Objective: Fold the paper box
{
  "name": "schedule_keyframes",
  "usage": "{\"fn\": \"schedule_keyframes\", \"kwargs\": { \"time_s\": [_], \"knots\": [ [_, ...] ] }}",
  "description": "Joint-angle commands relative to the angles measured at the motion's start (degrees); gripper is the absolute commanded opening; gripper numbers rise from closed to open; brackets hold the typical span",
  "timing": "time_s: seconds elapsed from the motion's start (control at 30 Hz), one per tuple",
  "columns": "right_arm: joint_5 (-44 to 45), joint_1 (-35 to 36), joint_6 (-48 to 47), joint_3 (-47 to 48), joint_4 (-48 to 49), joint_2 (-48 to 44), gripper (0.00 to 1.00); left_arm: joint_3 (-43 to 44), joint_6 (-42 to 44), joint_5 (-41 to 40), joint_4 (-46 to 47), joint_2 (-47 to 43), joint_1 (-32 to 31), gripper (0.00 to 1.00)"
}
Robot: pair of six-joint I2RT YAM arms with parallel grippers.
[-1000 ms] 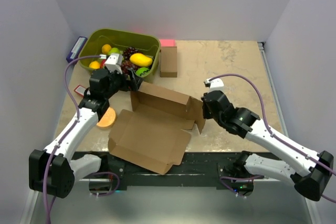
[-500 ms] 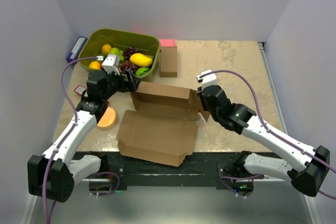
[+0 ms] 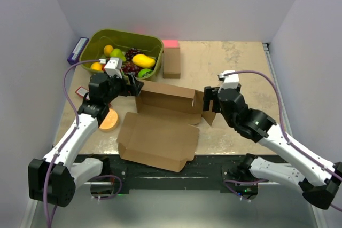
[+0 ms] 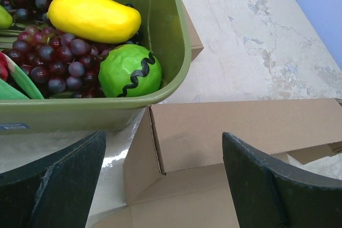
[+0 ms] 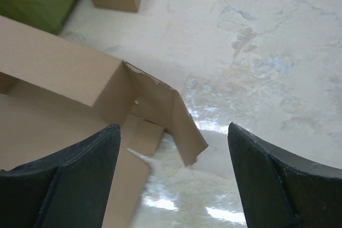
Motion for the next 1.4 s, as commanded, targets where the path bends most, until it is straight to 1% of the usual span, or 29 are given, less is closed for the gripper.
{"fn": "schedule_keyframes", "kwargs": {
  "time_s": [0.0,0.07,0.13,0.17,0.37,0.53,0.67,0.93,1.07,1.2,1.37],
  "knots": [
    [-8.6,0.1,17.2,1.8,0.7,-3.6,0.84,-0.1,-0.8,1.9,2.1,1.1,0.9,0.92],
    [-12.6,0.1,21.9,-0.7,5.4,-4.6,0.84,-0.1,-1.0,2.1,2.3,1.4,1.0,0.9],
    [-16.0,0.0,24.5,-3.4,8.4,-4.6,0.82,-0.2,-0.9,2.1,2.3,1.7,1.0,0.88],
    [-16.4,0.1,26.9,-4.2,11.0,-4.1,0.82,-0.2,-0.9,2.1,2.3,1.8,1.0,0.88],
    [-18.8,0.1,32.4,-8.0,19.3,-0.6,0.79,-0.4,-1.1,2.9,2.8,2.8,1.0,0.81],
    [-19.0,0.0,34.7,-10.5,24.3,1.6,0.79,-0.3,-1.1,2.8,2.6,3.8,1.0,0.77],
    [-17.7,-0.1,36.6,-11.9,27.4,2.4,0.77,0.1,-1.0,2.1,2.0,4.7,1.0,0.75],
    [-15.3,-0.5,37.6,-12.8,28.2,3.7,0.73,0.1,-1.0,2.2,3.0,5.7,1.1,0.67],
    [-14.2,-0.7,37.5,-12.9,27.5,2.4,0.73,0.1,-0.9,2.0,3.0,6.0,1.0,0.65],
    [-13.2,-1.0,36.0,-12.1,25.8,1.2,0.73,0.1,-0.9,2.0,3.3,6.2,1.1,0.61],
    [-10.8,-2.3,33.4,-10.0,21.5,3.8,0.72,0.0,-0.9,2.2,3.3,6.2,1.1,0.54]
  ]
}}
